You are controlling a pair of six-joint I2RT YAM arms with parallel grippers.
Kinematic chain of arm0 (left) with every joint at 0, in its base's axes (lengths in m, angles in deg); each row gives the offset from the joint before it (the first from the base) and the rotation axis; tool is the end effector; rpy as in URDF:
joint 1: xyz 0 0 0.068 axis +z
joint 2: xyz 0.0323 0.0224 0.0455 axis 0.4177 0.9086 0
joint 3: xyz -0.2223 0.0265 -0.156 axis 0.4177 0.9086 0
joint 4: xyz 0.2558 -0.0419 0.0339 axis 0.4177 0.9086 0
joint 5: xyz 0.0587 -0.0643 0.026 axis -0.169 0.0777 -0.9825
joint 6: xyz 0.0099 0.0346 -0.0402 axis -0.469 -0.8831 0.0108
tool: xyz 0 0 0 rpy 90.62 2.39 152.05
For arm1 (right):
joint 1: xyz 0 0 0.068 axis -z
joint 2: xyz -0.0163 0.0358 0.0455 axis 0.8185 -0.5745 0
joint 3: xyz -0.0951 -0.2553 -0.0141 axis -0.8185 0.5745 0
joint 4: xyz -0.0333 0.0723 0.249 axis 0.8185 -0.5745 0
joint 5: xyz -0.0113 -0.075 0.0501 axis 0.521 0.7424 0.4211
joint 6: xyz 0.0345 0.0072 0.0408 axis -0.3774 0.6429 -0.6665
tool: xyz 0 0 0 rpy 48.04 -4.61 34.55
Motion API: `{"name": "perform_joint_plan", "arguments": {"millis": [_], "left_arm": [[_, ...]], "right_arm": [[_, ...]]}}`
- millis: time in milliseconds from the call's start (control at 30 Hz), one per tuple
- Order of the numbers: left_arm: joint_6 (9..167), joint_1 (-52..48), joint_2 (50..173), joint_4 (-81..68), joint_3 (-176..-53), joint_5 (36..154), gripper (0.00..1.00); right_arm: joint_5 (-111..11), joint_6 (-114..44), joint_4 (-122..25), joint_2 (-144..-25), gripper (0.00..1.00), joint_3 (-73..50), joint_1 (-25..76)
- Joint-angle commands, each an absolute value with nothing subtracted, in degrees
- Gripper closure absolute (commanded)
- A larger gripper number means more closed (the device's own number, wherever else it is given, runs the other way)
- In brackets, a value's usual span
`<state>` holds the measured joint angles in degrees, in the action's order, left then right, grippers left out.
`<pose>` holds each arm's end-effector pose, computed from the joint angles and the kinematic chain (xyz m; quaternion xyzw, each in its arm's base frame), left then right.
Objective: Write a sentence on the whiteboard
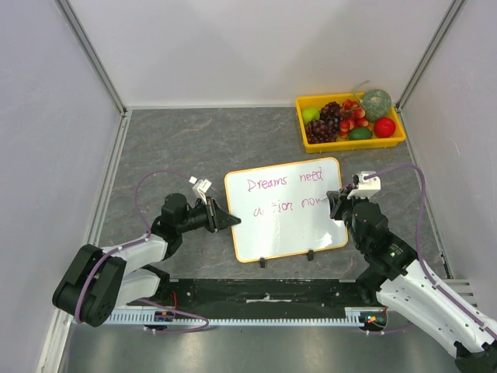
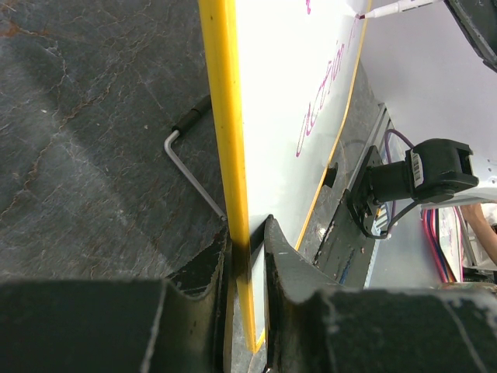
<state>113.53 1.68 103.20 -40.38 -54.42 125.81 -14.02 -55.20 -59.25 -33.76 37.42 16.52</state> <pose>0.1779 -0.1001 0.1576 0.1019 0.7852 -0.5085 0.3383 0.1226 0.0755 0.2625 0.0725 0.7824 0.1508 0.5999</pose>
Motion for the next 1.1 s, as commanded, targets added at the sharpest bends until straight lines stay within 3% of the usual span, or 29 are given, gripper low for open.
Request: {"name": "perform_joint_plan", "arguments": {"millis": [0, 1067], "left_arm": [[107.85, 1.57, 103.98, -37.02, -54.56, 121.02, 0.98], [107.94, 1.57, 104.07, -36.94, -54.65, 121.02, 0.98]], "right_arm": [[-14.06, -55.44, -60.35, -33.13, 1.0, 38.21, 16.62], [-9.49, -53.86, -59.3, -35.5, 1.0, 35.31, 16.62]]}}
